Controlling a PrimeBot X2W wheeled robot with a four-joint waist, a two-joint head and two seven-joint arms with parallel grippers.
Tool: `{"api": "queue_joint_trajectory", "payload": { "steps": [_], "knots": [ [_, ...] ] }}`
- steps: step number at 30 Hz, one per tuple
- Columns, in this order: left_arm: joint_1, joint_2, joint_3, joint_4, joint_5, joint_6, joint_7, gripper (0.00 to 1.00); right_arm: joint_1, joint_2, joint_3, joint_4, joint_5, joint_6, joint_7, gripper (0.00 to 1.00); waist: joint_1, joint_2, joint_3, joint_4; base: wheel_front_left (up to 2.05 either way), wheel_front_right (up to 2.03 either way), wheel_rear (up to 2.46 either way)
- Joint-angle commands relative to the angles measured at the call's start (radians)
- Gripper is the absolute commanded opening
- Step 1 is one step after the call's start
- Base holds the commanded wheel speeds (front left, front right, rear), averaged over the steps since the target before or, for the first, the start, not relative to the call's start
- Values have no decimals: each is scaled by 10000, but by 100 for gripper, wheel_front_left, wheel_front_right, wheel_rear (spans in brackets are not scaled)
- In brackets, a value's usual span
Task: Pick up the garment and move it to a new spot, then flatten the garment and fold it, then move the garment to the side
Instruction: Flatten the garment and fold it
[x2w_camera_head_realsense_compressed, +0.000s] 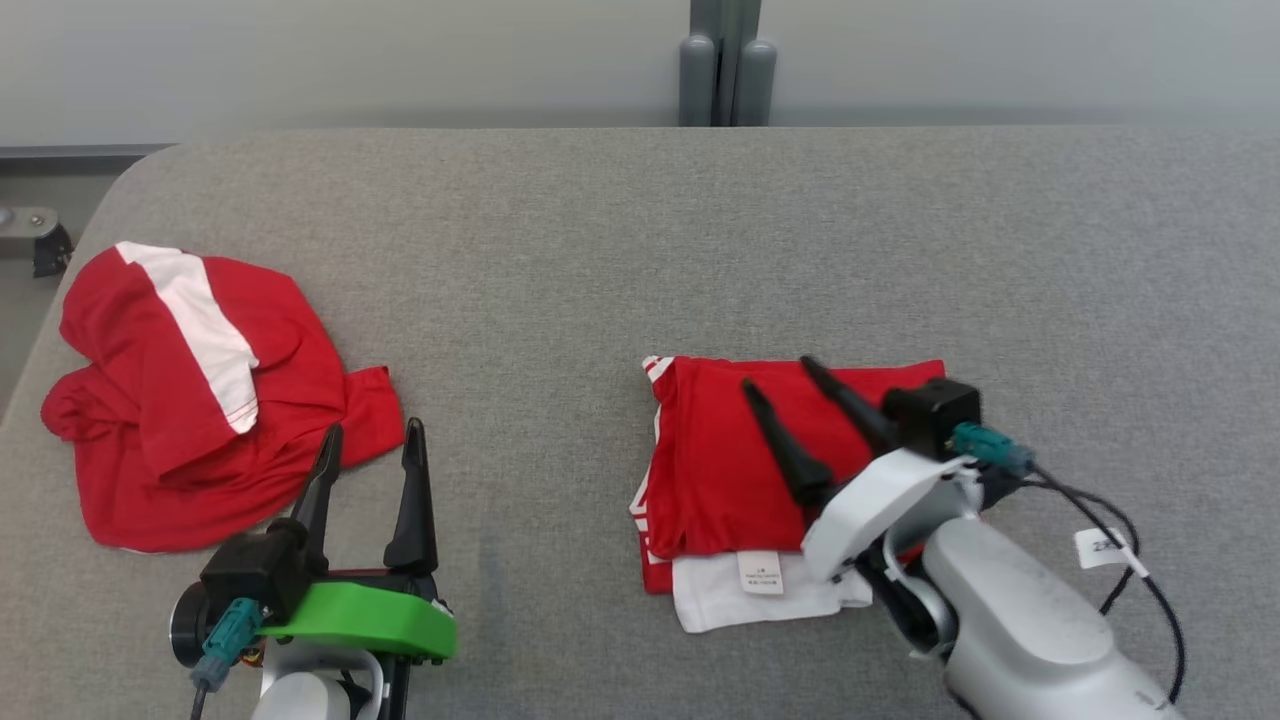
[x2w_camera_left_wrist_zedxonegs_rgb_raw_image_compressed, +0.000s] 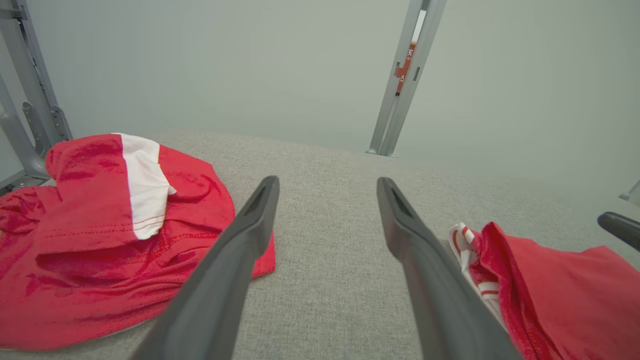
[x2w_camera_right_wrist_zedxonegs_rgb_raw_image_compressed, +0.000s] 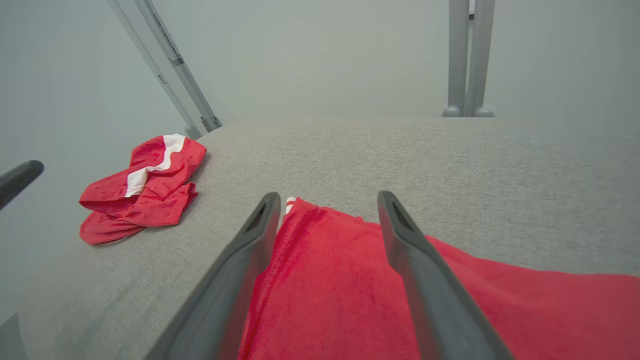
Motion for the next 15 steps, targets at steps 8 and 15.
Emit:
{"api": "queue_joint_trajectory", "payload": {
  "steps": [8, 15],
  "knots": [
    [-170, 17, 82, -803, -9, -131, -4, 100, 997, -954, -2553, -2013, -2789, -2, -37, 100, 0, 0, -31, -625, 0, 0, 0],
    [-104, 17, 36, -1126, 253, -151, -4, 100, 2118, -814, -4035, -3598, -3889, -2, -36, 100, 0, 0, 20, -869, 0, 0, 0]
  ]
}}
